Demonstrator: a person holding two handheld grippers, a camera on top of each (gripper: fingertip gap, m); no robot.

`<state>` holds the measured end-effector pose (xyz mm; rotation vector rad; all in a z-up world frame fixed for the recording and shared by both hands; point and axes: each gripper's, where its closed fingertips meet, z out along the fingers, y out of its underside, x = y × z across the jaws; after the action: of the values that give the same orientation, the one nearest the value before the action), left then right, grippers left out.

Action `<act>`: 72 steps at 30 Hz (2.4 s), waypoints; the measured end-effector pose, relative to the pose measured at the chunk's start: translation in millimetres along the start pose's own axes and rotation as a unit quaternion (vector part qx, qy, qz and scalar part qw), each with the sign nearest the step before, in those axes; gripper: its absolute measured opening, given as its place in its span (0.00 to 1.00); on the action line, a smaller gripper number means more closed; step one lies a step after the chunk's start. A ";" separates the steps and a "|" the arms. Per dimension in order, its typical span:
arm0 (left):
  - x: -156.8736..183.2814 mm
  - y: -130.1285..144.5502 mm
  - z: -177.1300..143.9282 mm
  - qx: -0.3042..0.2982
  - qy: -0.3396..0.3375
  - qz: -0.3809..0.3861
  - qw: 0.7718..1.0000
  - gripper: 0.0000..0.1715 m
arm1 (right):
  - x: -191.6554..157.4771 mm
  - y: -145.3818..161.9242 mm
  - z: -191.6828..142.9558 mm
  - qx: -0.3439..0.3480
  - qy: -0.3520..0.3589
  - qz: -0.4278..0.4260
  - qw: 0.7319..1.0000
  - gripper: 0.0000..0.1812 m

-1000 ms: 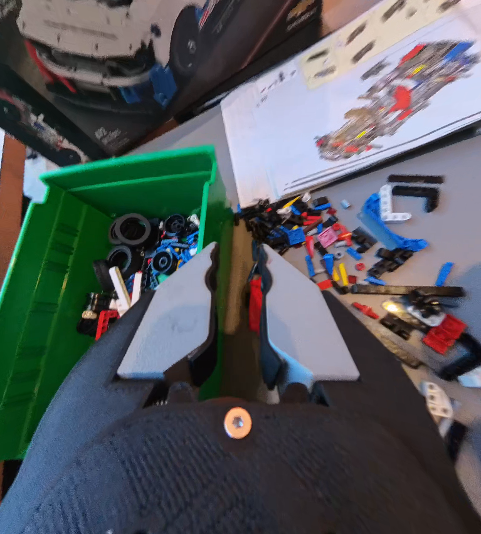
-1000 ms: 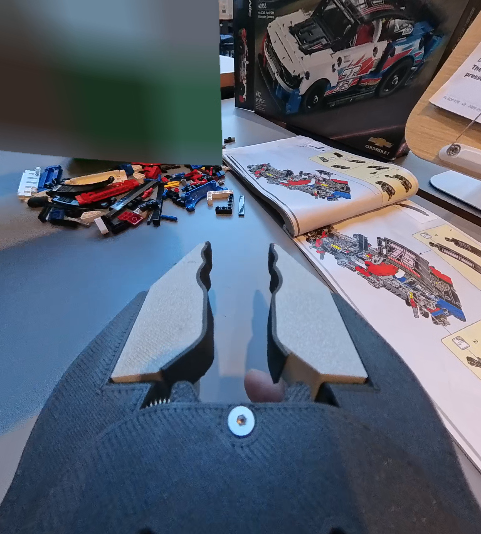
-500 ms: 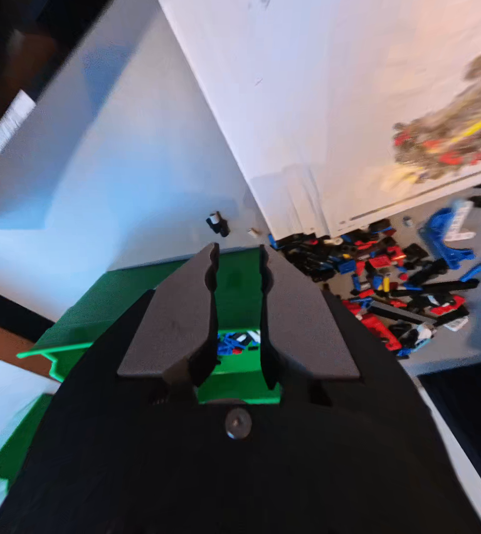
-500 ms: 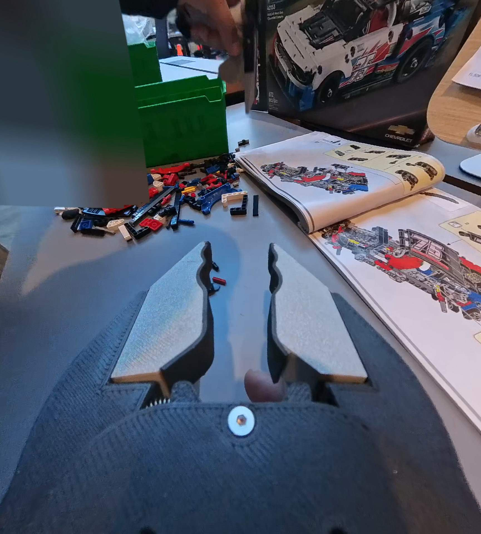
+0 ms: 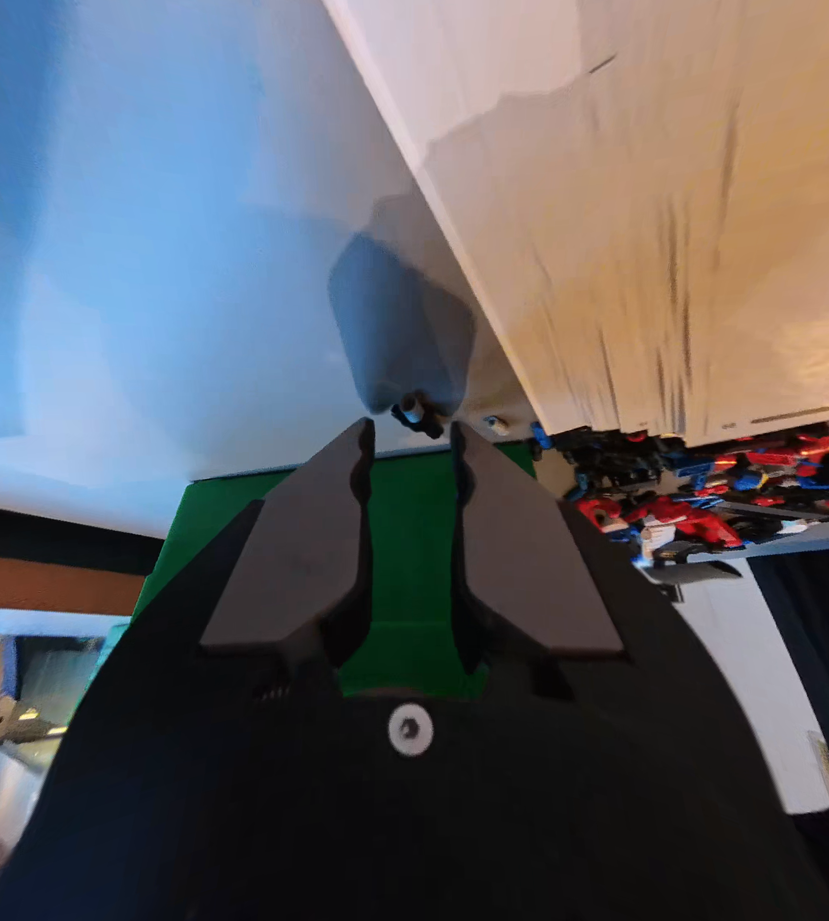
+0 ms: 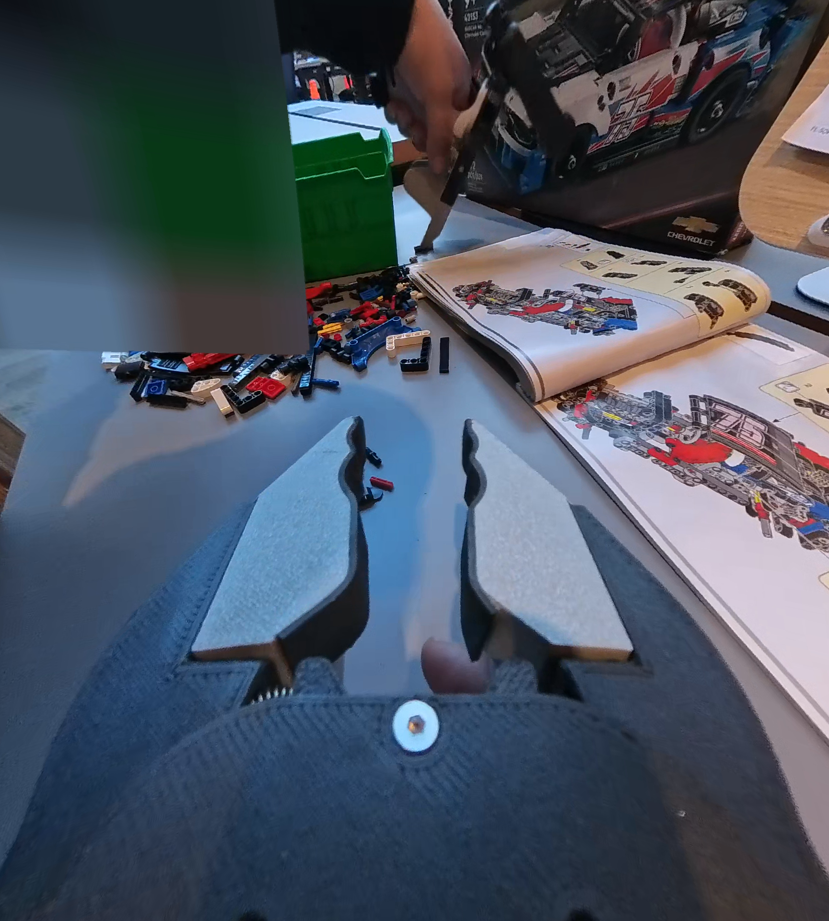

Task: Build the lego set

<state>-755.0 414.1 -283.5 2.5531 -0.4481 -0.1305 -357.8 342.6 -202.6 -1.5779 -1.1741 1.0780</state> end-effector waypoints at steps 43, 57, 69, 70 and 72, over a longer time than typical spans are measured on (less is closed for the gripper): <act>31.0 -21.6 -9.6 0.045 0.060 0.007 0.997 0.03 | -0.6 -0.7 -0.8 0.000 -0.002 0.000 1.000 0.19; 180.2 18.8 -53.3 0.149 0.079 0.178 0.970 0.03 | -1.7 4.5 3.0 -0.011 0.002 -0.008 1.000 0.19; 236.8 15.6 -20.6 0.199 0.088 0.201 0.955 0.13 | 10.6 11.3 5.8 -0.039 0.045 -0.049 0.997 0.19; 230.9 17.6 -23.1 0.207 0.075 0.193 0.956 0.13 | 13.5 10.9 7.0 -0.044 0.053 -0.051 0.996 0.20; 215.2 20.9 -30.9 0.241 0.041 0.176 0.954 0.13 | 18.5 8.0 11.0 -0.071 0.069 -0.052 0.994 0.23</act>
<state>-553.2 339.3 -246.7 2.8752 -0.9970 0.2441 -363.2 360.8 -215.6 -1.6520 -1.2460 0.8198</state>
